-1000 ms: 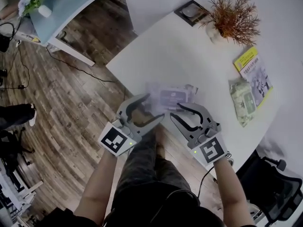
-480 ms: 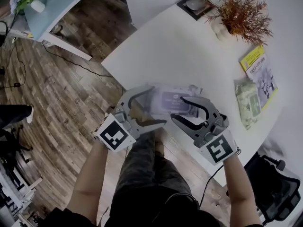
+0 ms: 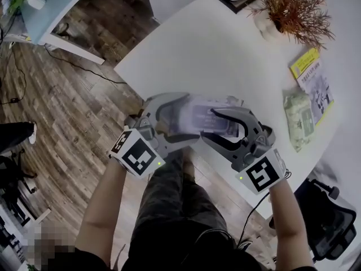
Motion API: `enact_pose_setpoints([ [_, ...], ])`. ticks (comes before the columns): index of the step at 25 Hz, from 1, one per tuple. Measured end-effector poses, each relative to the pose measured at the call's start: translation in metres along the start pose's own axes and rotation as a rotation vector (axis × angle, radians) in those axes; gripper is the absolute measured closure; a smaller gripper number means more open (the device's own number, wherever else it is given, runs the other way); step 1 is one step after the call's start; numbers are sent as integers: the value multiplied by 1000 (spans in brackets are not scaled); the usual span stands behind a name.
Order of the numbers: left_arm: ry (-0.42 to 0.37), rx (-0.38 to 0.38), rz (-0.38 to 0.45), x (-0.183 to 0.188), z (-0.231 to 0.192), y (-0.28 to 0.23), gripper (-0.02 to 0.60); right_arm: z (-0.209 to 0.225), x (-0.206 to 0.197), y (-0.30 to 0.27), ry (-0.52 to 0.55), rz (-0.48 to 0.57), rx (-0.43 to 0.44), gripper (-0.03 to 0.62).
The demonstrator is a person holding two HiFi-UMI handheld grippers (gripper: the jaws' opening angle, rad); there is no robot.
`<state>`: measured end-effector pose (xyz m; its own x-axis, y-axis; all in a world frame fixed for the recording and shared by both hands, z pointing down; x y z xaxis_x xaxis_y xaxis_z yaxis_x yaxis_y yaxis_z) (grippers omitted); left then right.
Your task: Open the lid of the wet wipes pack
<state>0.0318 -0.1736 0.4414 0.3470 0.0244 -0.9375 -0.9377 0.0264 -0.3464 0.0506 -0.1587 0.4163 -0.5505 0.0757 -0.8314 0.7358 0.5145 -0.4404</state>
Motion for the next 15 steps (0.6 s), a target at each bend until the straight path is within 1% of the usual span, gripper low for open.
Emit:
enact_pose_setpoints([
  [4, -4, 7, 14, -1, 0, 0, 160, -1, 0, -1, 41, -1, 13, 365],
  [8, 7, -1, 8, -1, 1, 0, 161, -5, 0, -2, 88, 3, 18, 367],
  [9, 8, -1, 8, -2, 1, 0, 163, -6, 0, -2, 84, 8, 27, 371],
  [10, 8, -1, 10, -2, 0, 1, 163, -8, -1, -2, 76, 15, 37, 398],
  [11, 8, 0, 13, -2, 0, 1, 163, -8, -1, -2, 67, 24, 46, 411],
  [15, 13, 5, 27, -1, -1, 0, 163, -6, -1, -1, 14, 21, 103, 421],
])
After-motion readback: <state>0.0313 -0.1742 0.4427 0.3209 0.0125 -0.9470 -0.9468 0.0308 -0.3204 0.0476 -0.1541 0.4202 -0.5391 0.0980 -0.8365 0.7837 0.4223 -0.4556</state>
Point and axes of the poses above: the fingertips, and each gripper's own axes: y backward along the fingers, z to its right, x out of its top, the point moved 1 cm from there along y, backward along the fingers, and after that the axes turned 12 degrees about -x, right-handed, at the moved point
